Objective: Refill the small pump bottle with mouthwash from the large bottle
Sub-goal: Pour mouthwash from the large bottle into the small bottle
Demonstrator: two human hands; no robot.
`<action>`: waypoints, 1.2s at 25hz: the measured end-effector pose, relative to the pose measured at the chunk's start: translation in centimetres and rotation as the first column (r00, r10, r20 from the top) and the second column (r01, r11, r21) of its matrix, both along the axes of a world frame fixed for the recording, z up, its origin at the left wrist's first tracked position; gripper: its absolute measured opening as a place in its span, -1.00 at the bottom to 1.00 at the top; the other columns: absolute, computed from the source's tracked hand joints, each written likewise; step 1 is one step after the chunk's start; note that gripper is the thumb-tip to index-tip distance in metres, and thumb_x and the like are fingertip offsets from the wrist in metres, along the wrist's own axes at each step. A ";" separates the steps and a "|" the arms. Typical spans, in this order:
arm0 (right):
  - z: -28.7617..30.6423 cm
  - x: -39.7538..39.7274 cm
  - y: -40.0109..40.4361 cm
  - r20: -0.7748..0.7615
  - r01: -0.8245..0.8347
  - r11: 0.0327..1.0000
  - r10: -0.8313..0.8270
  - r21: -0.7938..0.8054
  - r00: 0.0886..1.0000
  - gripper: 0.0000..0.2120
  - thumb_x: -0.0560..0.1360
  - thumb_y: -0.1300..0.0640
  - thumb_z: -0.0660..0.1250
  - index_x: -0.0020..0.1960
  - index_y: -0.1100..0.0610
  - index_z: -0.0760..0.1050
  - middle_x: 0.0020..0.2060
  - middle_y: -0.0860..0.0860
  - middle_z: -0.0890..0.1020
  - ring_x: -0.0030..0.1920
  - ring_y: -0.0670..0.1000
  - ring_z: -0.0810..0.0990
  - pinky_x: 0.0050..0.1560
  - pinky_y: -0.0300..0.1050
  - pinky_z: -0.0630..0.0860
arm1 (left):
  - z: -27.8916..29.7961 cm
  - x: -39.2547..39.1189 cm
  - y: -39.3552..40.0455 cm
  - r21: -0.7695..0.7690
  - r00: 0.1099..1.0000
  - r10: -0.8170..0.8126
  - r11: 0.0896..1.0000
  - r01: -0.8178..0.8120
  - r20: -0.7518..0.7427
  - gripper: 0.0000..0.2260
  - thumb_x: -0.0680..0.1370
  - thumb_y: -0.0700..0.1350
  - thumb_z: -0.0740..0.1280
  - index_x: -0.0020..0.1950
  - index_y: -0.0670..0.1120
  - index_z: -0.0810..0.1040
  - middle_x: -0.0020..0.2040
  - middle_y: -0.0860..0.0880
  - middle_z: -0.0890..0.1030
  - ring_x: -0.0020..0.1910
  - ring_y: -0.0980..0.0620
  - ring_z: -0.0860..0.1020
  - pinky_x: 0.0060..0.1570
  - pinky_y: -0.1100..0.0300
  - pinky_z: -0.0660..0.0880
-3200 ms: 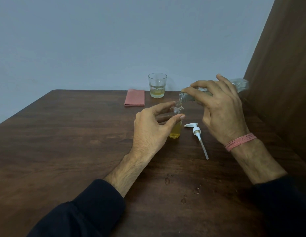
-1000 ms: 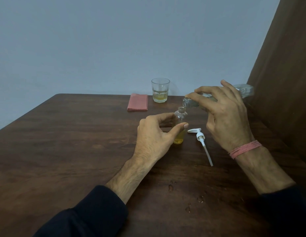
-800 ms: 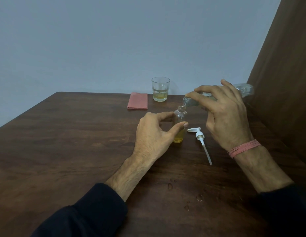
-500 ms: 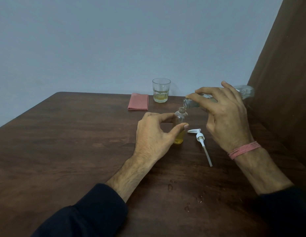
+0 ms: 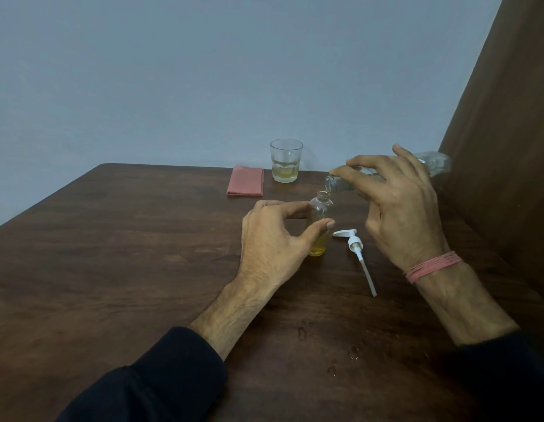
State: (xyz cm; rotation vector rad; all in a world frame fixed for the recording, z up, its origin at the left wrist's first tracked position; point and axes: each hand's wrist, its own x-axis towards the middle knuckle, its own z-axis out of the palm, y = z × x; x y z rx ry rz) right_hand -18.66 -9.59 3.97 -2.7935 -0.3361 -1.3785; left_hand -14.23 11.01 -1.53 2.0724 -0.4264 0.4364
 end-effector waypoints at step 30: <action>0.7 -0.5 0.2 -0.037 0.008 0.999 -0.009 -0.041 0.999 -0.32 0.43 0.55 0.45 0.45 0.07 0.65 0.34 0.15 0.68 0.37 0.28 0.62 0.66 0.33 0.25 | 0.4 -0.2 0.0 -0.001 0.999 -0.027 1.000 0.027 -0.037 -0.48 0.50 0.39 0.57 0.34 0.13 0.79 0.20 0.26 0.78 0.40 0.21 0.63 0.53 -0.06 0.55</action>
